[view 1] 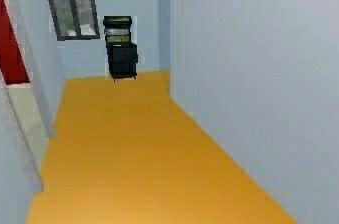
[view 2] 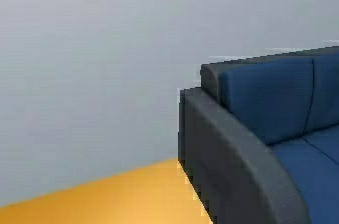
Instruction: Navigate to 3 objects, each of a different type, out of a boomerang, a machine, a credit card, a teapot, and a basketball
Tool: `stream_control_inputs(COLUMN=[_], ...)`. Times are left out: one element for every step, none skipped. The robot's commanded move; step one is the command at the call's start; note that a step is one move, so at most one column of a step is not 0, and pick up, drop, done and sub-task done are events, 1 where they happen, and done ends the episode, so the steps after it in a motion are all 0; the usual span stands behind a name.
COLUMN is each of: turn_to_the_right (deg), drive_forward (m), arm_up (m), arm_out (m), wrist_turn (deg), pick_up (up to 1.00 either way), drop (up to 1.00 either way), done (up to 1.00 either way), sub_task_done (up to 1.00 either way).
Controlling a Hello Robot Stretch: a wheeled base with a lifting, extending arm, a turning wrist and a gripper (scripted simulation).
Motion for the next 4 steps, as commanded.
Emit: stream_control_inputs(turn_to_the_right=[-18.0,0.0,0.0,-3.0], drive_forward=[0.0,1.0,1.0,0.0], arm_up=[0.0,0.0,0.0,0.0], arm_out=[0.0,0.0,0.0,0.0], wrist_turn=[0.0,0.0,0.0,0.0], pick_up=[0.0,0.0,0.0,0.0], drop=[0.0,0.0,0.0,0.0], done=[0.0,0.0,0.0,0.0], sub_task_done=[0.0,0.0,0.0,0.0])
